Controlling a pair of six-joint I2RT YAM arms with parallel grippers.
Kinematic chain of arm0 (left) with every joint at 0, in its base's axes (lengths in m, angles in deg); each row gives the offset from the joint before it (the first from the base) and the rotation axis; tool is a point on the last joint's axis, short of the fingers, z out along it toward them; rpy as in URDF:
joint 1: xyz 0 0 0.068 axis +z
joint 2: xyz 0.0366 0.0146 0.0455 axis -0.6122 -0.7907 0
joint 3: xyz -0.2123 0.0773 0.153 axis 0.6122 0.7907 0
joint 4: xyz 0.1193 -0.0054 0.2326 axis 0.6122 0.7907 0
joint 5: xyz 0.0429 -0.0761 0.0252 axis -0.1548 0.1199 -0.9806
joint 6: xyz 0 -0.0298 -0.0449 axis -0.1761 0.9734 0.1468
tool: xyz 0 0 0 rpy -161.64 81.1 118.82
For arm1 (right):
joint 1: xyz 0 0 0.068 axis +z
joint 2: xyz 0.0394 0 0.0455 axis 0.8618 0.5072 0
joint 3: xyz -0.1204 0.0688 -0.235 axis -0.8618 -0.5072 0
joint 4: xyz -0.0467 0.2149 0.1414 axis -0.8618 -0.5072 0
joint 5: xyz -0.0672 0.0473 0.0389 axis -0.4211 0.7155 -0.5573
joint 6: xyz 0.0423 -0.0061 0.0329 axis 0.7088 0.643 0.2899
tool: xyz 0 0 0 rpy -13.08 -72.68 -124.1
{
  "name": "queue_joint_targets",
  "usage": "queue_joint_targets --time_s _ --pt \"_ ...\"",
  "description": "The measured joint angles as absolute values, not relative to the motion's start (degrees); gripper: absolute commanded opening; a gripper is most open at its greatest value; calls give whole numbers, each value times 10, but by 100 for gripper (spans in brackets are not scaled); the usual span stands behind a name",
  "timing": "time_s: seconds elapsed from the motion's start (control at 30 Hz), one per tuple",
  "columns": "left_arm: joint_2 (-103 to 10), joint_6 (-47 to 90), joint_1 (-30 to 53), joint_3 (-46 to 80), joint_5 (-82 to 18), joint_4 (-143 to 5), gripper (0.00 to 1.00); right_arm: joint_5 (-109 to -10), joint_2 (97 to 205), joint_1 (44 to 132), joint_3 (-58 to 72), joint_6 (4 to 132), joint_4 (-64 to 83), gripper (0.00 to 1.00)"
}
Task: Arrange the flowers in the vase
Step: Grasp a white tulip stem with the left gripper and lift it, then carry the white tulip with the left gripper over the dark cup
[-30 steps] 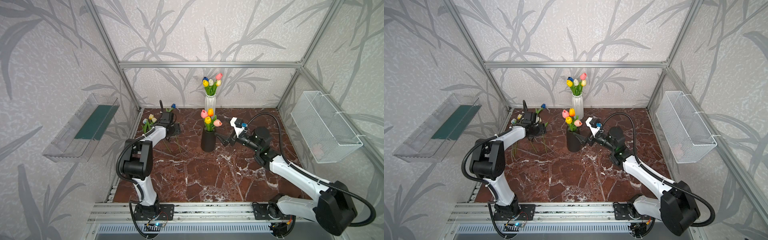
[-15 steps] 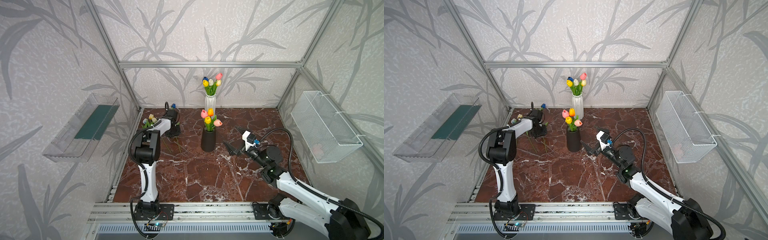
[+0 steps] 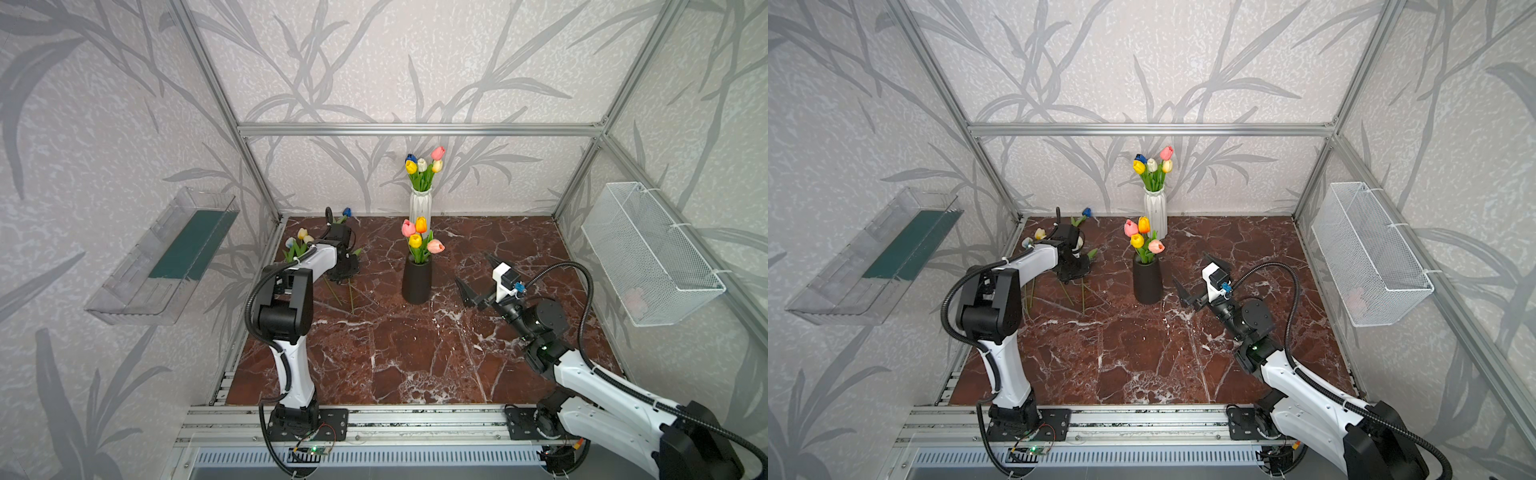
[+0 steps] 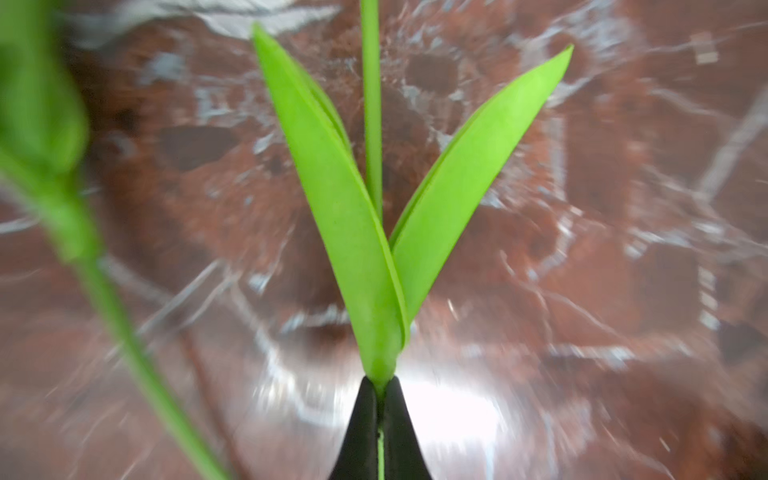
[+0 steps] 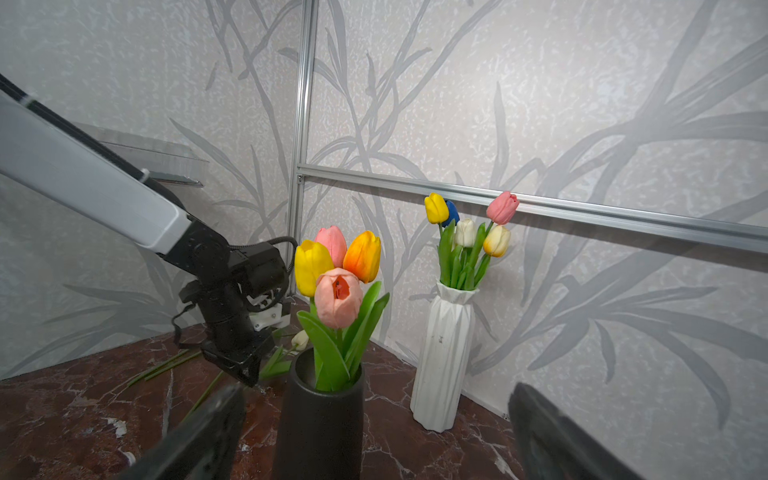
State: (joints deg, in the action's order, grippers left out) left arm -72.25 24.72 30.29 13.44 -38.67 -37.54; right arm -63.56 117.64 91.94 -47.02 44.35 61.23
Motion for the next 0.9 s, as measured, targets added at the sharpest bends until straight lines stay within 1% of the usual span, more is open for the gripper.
queue_joint_targets --time_s 0.07,0.13,0.2,0.33,0.43,0.67,0.9 --pt "-633 238 287 191 -390 -429 0 -640 1177 919 -470 445 612 100" --pt "-531 227 261 253 -389 -517 0 -645 1177 919 -470 447 615 100" --pt "-455 221 236 296 -381 -604 0 -647 1176 919 -470 447 618 100" --pt "-371 217 204 355 -337 -785 0 -647 1176 919 -470 447 627 100" --pt "-355 224 195 384 -314 -896 0 -646 1176 919 -470 447 637 100" --pt "-373 234 171 393 -293 -1065 0 -646 1175 919 -470 448 651 100" --pt "-423 238 151 392 -285 -1136 0 -643 1163 919 -470 448 654 100"
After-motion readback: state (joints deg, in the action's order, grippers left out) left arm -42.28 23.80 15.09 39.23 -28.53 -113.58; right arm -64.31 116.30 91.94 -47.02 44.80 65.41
